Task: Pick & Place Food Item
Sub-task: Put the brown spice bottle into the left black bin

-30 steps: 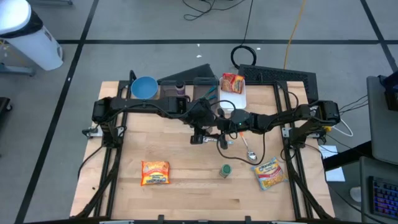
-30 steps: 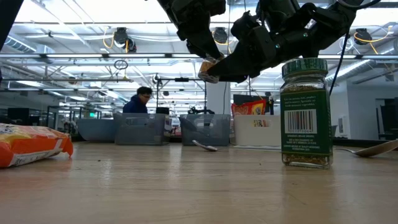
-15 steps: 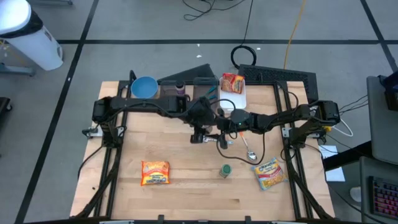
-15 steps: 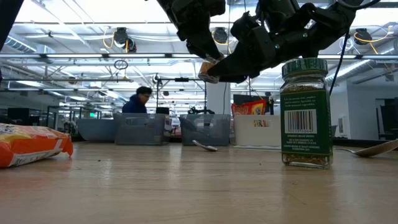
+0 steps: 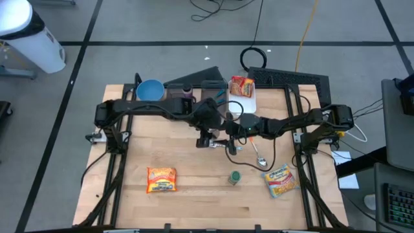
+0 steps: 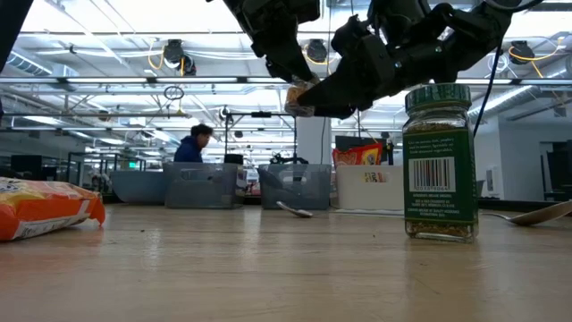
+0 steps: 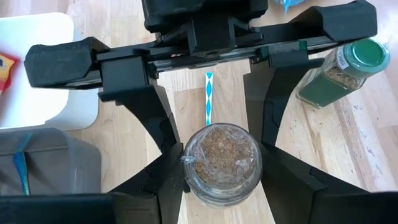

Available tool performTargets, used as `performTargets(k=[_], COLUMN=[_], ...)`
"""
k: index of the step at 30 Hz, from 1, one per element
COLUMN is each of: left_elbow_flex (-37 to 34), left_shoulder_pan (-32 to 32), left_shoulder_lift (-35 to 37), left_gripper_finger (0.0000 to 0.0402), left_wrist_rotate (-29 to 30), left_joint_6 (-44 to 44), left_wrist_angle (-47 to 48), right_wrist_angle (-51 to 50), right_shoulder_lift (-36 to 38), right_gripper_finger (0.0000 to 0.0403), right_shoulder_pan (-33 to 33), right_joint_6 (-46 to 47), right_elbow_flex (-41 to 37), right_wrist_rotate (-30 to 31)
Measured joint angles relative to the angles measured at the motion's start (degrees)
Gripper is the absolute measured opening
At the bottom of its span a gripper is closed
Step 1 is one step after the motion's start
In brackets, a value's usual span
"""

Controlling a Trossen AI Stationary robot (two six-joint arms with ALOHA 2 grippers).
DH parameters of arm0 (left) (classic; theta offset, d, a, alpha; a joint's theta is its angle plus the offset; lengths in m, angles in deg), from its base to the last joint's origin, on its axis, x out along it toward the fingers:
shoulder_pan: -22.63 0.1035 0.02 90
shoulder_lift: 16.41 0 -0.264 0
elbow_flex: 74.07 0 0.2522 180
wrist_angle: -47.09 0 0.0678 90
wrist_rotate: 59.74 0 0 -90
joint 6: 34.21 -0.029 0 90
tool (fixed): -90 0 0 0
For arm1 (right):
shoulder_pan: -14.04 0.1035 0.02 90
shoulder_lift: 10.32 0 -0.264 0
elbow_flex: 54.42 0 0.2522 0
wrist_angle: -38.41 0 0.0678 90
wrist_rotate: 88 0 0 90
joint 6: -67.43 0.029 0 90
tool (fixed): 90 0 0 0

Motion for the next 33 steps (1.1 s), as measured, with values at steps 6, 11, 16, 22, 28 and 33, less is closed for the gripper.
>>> performTargets(k=[6, 11, 16, 22, 28, 33], left_elbow_flex=[0.0, 0.0, 0.0, 0.0, 0.0, 0.0], left_shoulder_pan=[0.17, 0.37, 0.37, 0.37, 0.44, 0.57], left_shoulder_lift=[1.55, 2.0, 2.02, 2.02, 2.02, 2.02], left_gripper_finger=[0.0184, 0.0184, 0.0184, 0.0184, 0.0184, 0.0184], left_wrist_rotate=[0.05, -0.04, -0.02, -0.07, 0.24, 0.38], left_joint_6=[0.02, 0.28, 0.24, 0.19, -0.11, -0.15], left_wrist_angle=[1.43, 1.89, 1.74, 1.58, 1.58, 1.57], right_wrist_angle=[-0.42, -0.61, -0.48, 0.32, 0.02, -0.9], right_shoulder_lift=[1.06, 1.39, 1.41, 1.41, 1.41, 2.14], right_gripper_finger=[0.0231, 0.0231, 0.0234, 0.0267, 0.0309, 0.0323], right_shoulder_pan=[-0.02, -0.02, -0.02, -0.25, -0.42, -0.42], right_joint_6=[-0.02, 0.07, 0.51, 2.1, 2.12, 1.6], right_elbow_flex=[0.04, 0.04, 0.0, -0.07, -0.07, -0.07], right_wrist_rotate=[-0.04, -0.17, -0.4, -1.77, -1.85, -1.56])
